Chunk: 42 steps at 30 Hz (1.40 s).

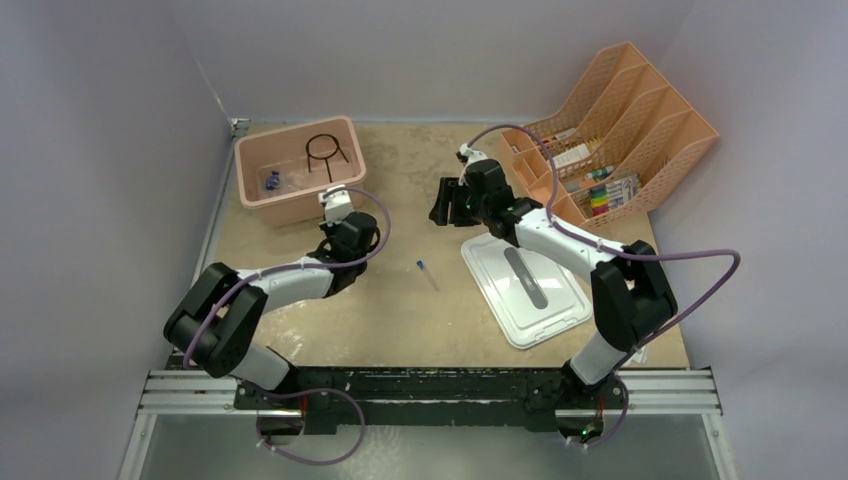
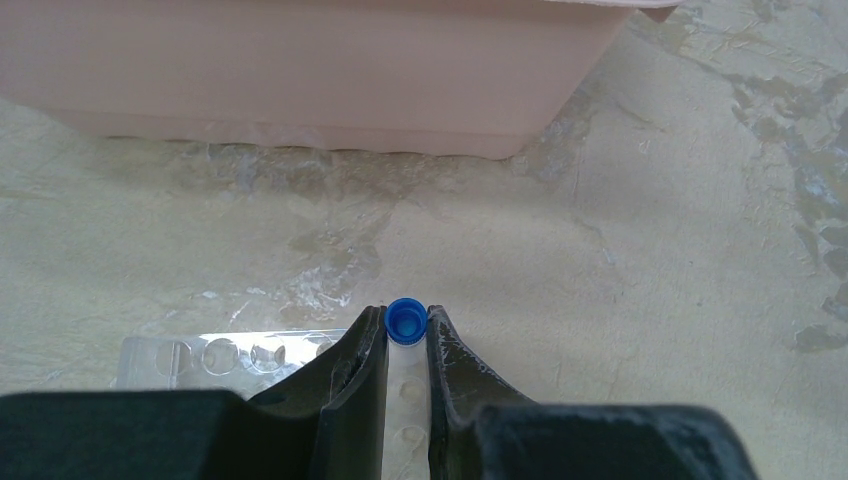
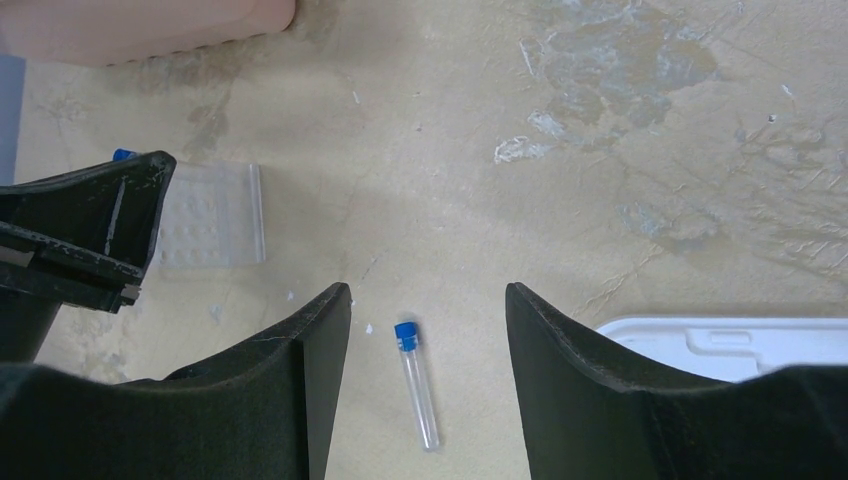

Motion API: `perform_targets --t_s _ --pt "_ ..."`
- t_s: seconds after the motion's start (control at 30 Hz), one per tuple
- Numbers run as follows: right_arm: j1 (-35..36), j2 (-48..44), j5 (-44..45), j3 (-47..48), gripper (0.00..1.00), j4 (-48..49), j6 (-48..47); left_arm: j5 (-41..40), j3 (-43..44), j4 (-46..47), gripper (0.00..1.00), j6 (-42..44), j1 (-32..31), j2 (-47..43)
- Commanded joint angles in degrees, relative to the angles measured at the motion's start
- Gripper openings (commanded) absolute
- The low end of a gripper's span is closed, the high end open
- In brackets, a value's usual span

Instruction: Organize the chemistry lab equipment

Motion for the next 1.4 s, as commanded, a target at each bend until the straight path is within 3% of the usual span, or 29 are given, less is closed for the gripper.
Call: perform_targets --t_s 0.0,0.6,0.97,1.07,1.23,1.37 --pt "-0.3 -2.8 1.3 -0.2 0.60 0.3 1.2 -2.8 1.4 6.3 0.05 2.3 -0.2 0.6" --pt "-0.6 -1.8 0.0 1.1 0.60 -1.7 0.4 -1.4 -1.4 13.0 0.05 3.3 -0.5 5.4" --pt "-1.1 -1.8 0.2 1.2 0.60 -1.5 -0.2 1.5 -2.1 14.3 0.14 1.8 -0.5 6.0" --pt "-1.2 -1.8 0.1 1.2 0.60 -1.4 -0.3 1.0 -1.8 12.9 0.26 1.4 -0.5 5.0" --pt "-1.4 -2.2 0.1 0.9 0.60 -1.3 -0.5 -0.1 4.7 3.0 0.56 2.7 -0.1 1.5" --pt "-1.5 -2.1 -0.2 0.8 0.61 -0.9 -0.5 0.6 6.3 -0.9 0.67 1.5 -0.1 -1.4"
